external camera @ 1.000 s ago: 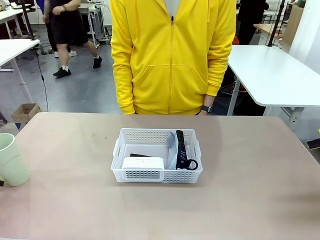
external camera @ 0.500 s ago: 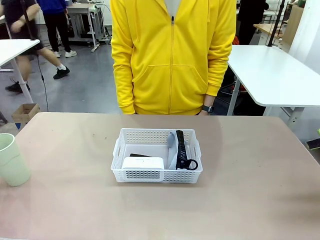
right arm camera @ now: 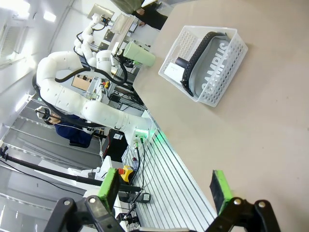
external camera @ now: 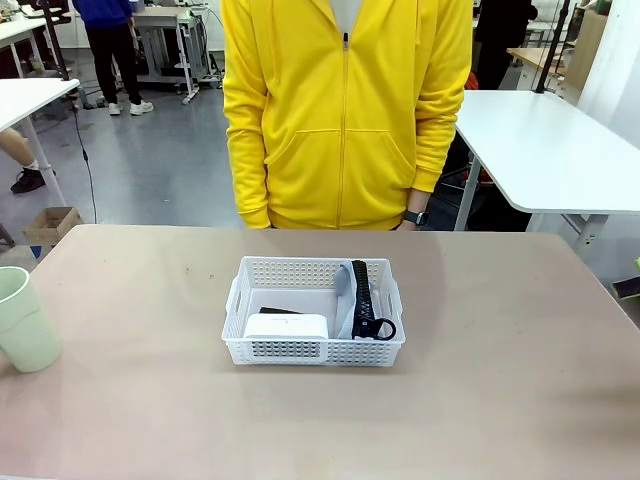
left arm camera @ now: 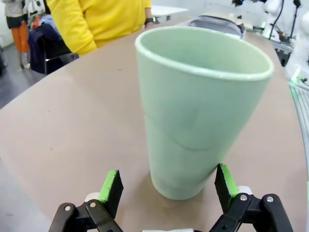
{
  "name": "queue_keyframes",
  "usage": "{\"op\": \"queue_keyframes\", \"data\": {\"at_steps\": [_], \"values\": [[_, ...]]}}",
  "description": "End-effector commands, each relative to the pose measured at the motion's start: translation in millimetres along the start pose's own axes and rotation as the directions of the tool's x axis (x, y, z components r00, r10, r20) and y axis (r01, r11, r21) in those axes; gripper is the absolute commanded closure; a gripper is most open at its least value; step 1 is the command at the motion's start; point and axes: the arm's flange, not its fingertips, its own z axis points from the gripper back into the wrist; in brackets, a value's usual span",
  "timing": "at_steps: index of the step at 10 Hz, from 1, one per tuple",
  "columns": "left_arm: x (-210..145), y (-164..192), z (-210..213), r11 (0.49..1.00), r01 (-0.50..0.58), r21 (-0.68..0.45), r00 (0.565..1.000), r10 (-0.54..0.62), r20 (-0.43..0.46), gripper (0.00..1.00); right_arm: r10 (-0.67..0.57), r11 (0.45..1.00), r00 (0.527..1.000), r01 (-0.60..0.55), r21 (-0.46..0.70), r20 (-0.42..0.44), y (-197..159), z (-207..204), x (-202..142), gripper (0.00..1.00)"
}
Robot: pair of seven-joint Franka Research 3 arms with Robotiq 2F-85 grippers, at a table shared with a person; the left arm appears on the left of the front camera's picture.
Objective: Efficiently arrange items inside the basket to fit them all.
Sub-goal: Pick up the Reusable plastic cup and place it inside the Organizing basket.
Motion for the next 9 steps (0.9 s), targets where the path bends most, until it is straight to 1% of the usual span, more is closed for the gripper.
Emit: {"op": "queue_keyframes", "data": {"at_steps": [1,2,4,8,9], "values": [[-4.5,4.4,-7.9,0.998,-0.018,0.059,1.000,0.018,0.000,0.00,-0.017,1.000,1.000,0.017,0.015,0.017,4.5,0.3,2.1,0.00],[-5.2,5.5,-10.9,0.996,-0.019,0.088,1.000,0.018,0.012,0.00,-0.017,1.000,1.000,0.017,0.015,0.017,4.5,0.3,2.1,0.00],[-6.7,4.3,-18.6,0.997,-0.023,0.070,1.000,0.022,0.020,0.00,-0.017,1.000,1.000,0.017,0.015,0.017,4.5,0.3,2.1,0.00],[-6.8,-6.6,-35.5,0.999,-0.031,-0.033,0.999,0.032,0.044,0.00,-0.017,1.000,1.000,0.017,0.015,0.017,4.5,0.3,2.1,0.00],[-5.2,-7.6,-37.9,0.999,-0.024,-0.034,0.998,0.026,0.060,0.00,-0.017,1.000,1.000,0.017,0.015,0.017,4.5,0.3,2.1,0.00]]}}
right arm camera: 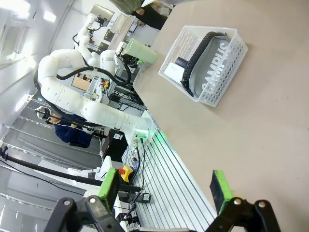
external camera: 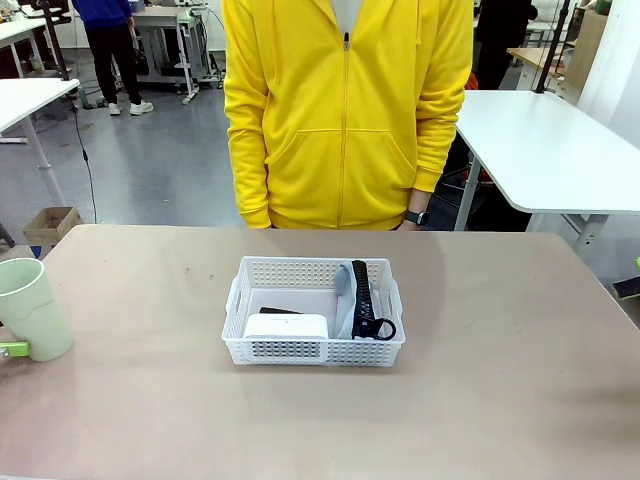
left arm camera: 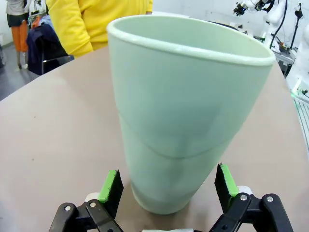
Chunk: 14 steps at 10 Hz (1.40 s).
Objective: Efficiently arrange items inside the basket to fit them all.
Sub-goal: Pick up the Reusable plastic cup and place it inside the Organizing basket.
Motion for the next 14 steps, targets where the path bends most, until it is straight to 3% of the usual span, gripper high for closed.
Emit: {"op": "queue_keyframes", "data": {"at_steps": [1,7,11,12,14], "values": [[2.6,-3.7,-3.1,1.000,0.019,-0.008,0.999,-0.018,0.036,0.00,-0.017,1.000,1.000,0.017,0.015,0.017,4.5,0.3,2.1,0.00],[25.4,-13.3,-10.4,1.000,0.009,-0.002,0.973,-0.009,0.229,0.00,-0.017,1.000,1.000,0.017,0.015,0.017,4.5,0.3,2.1,0.00],[30.2,-14.4,-16.2,0.999,0.027,0.026,0.972,-0.032,0.233,0.00,-0.017,1.000,1.000,0.017,0.015,0.017,4.5,0.3,2.1,0.00],[27.2,-10.2,-12.2,0.999,0.014,-0.038,0.977,-0.006,0.212,0.00,-0.017,1.000,1.000,0.017,0.015,0.017,4.5,0.3,2.1,0.00],[27.2,-10.2,-12.2,0.999,0.014,-0.038,0.977,-0.006,0.212,0.00,-0.017,1.000,1.000,0.017,0.015,0.017,4.5,0.3,2.1,0.00]]}}
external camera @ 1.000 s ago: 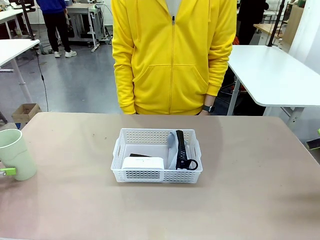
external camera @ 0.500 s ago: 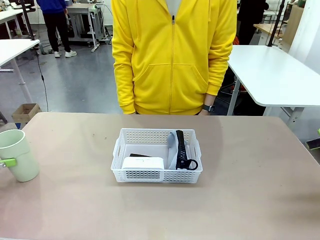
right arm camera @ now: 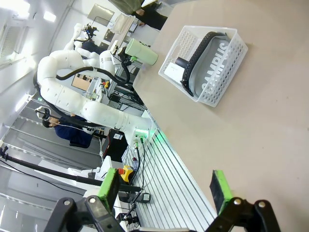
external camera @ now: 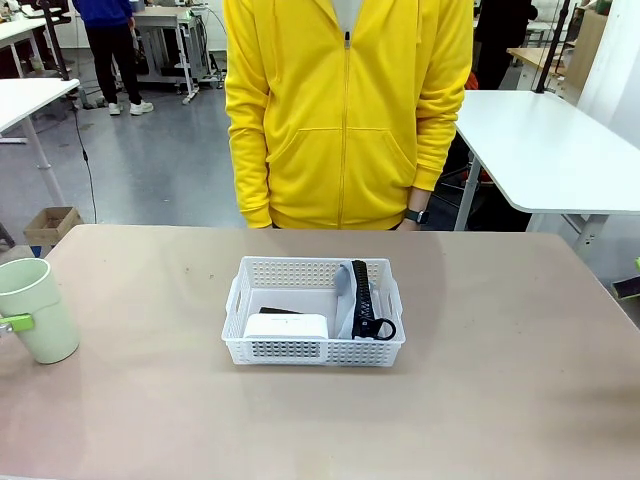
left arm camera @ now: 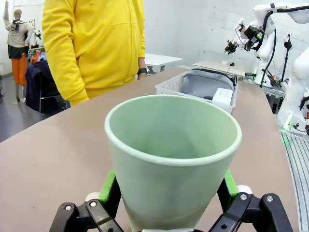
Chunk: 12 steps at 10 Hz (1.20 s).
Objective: Efficiently arrange items inside the basket to fit them all.
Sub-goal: Pick up the Reusable plastic cup and place it inside the Organizing basket.
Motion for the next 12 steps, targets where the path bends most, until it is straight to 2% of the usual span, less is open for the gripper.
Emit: {"op": "queue_keyframes", "data": {"at_steps": [1,3,4,5,6,7,8,10,11,12], "values": [[1.0,-1.4,0.4,1.000,0.000,-0.008,1.000,0.000,-0.003,0.00,-0.017,1.000,1.000,0.017,0.015,0.017,4.5,0.3,2.1,0.00],[-0.2,0.0,-0.1,1.000,-0.001,0.000,1.000,0.001,0.000,0.00,-0.017,1.000,1.000,0.017,0.015,0.017,4.5,0.3,2.1,0.00],[0.7,-1.4,0.5,0.999,0.036,-0.025,0.999,-0.036,-0.026,0.56,-0.017,1.000,1.000,0.017,0.015,0.017,4.5,0.3,2.1,0.00],[2.5,-2.4,1.8,0.999,0.037,-0.032,0.999,-0.037,-0.023,0.56,-0.017,1.000,1.000,0.017,0.015,0.017,4.5,0.3,2.1,0.00],[4.2,-4.3,4.4,0.998,0.048,-0.033,0.999,-0.048,-0.017,1.00,-0.017,1.000,1.000,0.017,0.015,0.017,4.5,0.3,2.1,0.00],[6.0,-5.9,7.2,0.998,0.048,-0.033,0.999,-0.048,-0.007,0.61,-0.017,1.000,1.000,0.017,0.015,0.017,4.5,0.3,2.1,0.00],[8.5,-8.4,9.9,0.998,0.051,-0.033,0.999,-0.051,0.001,1.00,-0.017,1.000,1.000,0.017,0.015,0.017,4.5,0.3,2.1,0.00],[21.6,-20.6,20.0,0.997,0.069,-0.032,0.997,-0.068,0.038,1.00,-0.017,1.000,1.000,0.017,0.015,0.017,4.5,0.3,2.1,0.00],[41.1,-30.8,30.8,0.995,0.096,0.001,0.993,-0.096,0.070,0.68,-0.017,1.000,1.000,0.017,0.015,0.017,4.5,0.3,2.1,0.00],[76.4,-46.2,41.5,0.987,0.137,0.082,0.987,-0.143,0.076,0.69,-0.017,1.000,1.000,0.017,0.015,0.017,4.5,0.3,2.1,0.00]]}}
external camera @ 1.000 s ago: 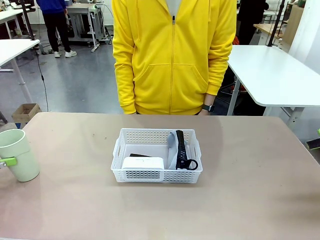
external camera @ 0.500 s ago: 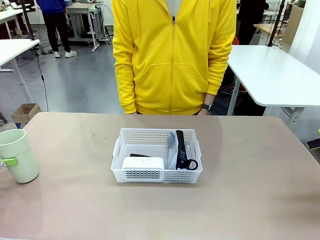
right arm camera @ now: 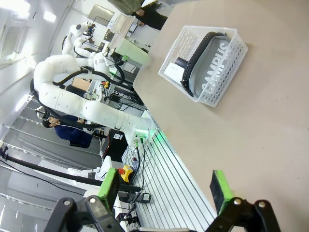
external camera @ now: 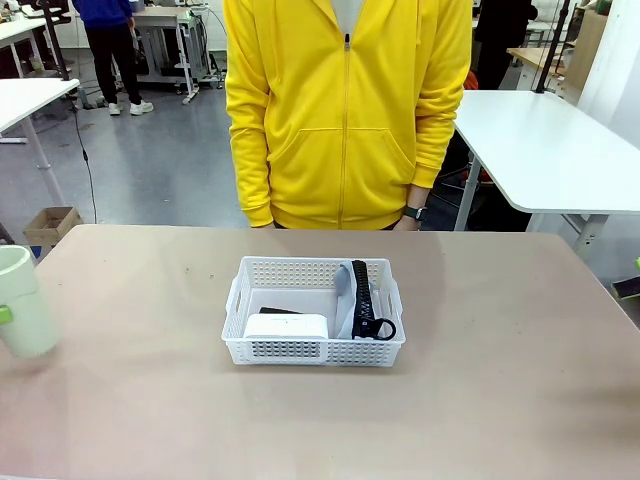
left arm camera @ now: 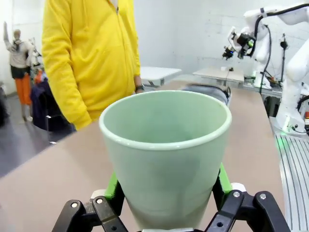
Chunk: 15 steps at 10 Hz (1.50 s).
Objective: Efficiently arrange items inside the basket to fit them all.
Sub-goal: Pick up the Reusable plastic cup and place it inside the Organizing basket.
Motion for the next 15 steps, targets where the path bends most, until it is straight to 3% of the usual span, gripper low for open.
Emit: {"op": "queue_keyframes", "data": {"at_steps": [1,3,4,5,6,7,11,12,13,14,15], "values": [[73.6,-33.9,14.4,0.987,0.077,0.138,0.997,-0.080,0.013,1.00,-0.017,1.000,1.000,0.017,0.015,0.017,4.5,0.4,2.1,0.00],[121.6,-46.2,21.3,0.982,0.055,0.180,0.997,-0.045,-0.060,1.00,-0.017,1.000,1.000,0.017,0.015,0.017,4.5,0.4,2.1,0.00],[130.8,-47.7,27.2,0.984,0.047,0.169,0.997,-0.035,-0.075,0.69,-0.017,1.000,1.000,0.017,0.015,0.017,4.5,0.4,2.1,0.00],[128.4,-50.3,34.1,0.985,0.043,0.170,0.998,-0.035,-0.051,0.68,-0.017,1.000,1.000,0.017,0.015,0.017,4.5,0.4,2.1,0.00],[119.1,-49.5,45.9,0.979,0.029,0.201,0.999,-0.023,-0.031,1.00,-0.017,1.000,1.000,0.017,0.015,0.017,4.5,0.4,2.1,0.00],[137.8,-43.6,41.1,0.980,0.076,0.186,0.996,-0.068,-0.050,1.00,-0.017,1.000,1.000,0.017,0.015,0.017,4.5,0.4,2.1,0.00],[137.8,-43.6,41.1,0.980,0.076,0.186,0.996,-0.068,-0.050,1.00,-0.017,1.000,1.000,0.017,0.015,0.017,4.5,0.4,2.1,0.00],[135.6,-43.4,41.6,0.981,0.059,0.187,0.998,-0.051,-0.047,0.12,-0.017,1.000,1.000,0.017,0.015,0.017,4.5,0.4,2.1,0.00],[140.7,-51.3,28.8,0.987,0.048,0.155,0.999,-0.047,-0.007,0.12,-0.017,1.000,1.000,0.017,0.015,0.017,4.5,0.4,2.1,0.00],[158.2,-52.1,-5.1,0.990,0.071,0.123,0.996,-0.062,-0.070,0.12,-0.017,1.000,1.000,0.017,0.015,0.017,4.5,0.4,2.1,0.00],[184.4,-46.5,-65.9,0.991,0.136,0.000,0.975,-0.134,-0.177,0.12,-0.017,1.000,1.000,0.017,0.015,0.017,4.5,0.4,2.1,0.00]]}}
